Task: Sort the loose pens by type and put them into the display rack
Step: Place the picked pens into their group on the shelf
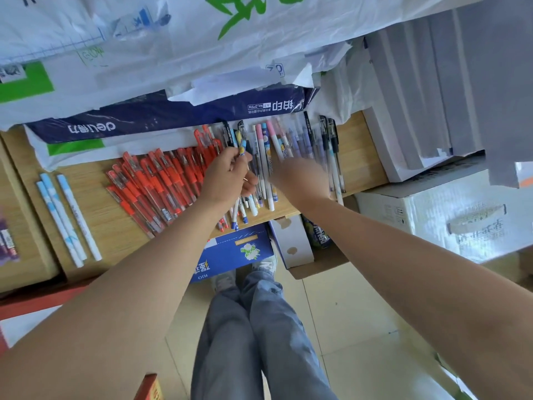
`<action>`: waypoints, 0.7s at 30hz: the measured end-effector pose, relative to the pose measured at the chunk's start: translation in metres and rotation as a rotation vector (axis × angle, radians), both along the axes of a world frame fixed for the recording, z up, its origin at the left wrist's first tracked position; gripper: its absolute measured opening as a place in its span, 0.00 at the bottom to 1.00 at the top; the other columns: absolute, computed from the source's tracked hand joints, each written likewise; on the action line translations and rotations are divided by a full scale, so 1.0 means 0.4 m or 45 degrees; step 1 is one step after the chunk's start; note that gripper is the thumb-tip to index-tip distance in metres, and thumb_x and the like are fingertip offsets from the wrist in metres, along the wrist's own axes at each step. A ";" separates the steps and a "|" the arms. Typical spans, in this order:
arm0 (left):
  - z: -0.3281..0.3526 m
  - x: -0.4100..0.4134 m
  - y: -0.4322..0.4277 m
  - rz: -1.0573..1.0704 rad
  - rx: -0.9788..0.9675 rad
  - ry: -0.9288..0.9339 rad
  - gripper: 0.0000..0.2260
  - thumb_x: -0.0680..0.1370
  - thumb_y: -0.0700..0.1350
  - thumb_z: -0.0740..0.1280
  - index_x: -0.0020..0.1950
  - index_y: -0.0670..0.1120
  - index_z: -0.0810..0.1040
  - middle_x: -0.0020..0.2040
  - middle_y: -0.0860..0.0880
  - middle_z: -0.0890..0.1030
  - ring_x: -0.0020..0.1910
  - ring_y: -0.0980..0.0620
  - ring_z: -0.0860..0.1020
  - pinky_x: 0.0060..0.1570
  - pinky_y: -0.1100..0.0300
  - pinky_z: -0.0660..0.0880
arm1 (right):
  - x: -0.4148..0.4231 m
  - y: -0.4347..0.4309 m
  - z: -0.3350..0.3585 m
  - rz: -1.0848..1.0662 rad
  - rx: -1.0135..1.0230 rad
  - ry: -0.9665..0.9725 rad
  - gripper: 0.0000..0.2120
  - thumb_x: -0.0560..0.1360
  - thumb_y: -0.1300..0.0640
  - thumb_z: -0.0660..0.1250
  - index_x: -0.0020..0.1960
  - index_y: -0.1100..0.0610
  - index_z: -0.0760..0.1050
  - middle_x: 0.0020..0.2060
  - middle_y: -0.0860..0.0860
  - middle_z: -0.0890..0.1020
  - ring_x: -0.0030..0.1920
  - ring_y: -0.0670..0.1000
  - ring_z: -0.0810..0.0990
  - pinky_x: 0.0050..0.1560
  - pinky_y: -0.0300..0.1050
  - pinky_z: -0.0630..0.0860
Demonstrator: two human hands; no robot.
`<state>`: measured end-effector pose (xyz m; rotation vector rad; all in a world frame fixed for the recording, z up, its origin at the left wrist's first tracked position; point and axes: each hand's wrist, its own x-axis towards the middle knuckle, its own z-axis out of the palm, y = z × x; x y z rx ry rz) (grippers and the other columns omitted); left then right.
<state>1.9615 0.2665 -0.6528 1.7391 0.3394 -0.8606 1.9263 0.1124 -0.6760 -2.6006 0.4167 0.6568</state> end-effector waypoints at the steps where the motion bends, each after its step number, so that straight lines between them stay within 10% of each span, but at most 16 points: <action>1: 0.004 0.001 0.001 0.011 -0.013 0.003 0.07 0.83 0.44 0.55 0.57 0.43 0.70 0.35 0.44 0.79 0.30 0.47 0.77 0.33 0.56 0.76 | 0.003 0.005 -0.003 -0.005 -0.018 0.022 0.14 0.73 0.44 0.69 0.47 0.55 0.79 0.40 0.52 0.81 0.42 0.54 0.79 0.38 0.44 0.75; 21: 0.016 -0.021 0.044 0.119 -0.066 0.120 0.07 0.83 0.42 0.58 0.53 0.39 0.72 0.36 0.43 0.81 0.28 0.49 0.79 0.35 0.56 0.78 | -0.008 0.050 0.033 -0.186 -0.064 0.140 0.10 0.70 0.52 0.69 0.41 0.59 0.76 0.32 0.51 0.75 0.33 0.50 0.75 0.30 0.39 0.70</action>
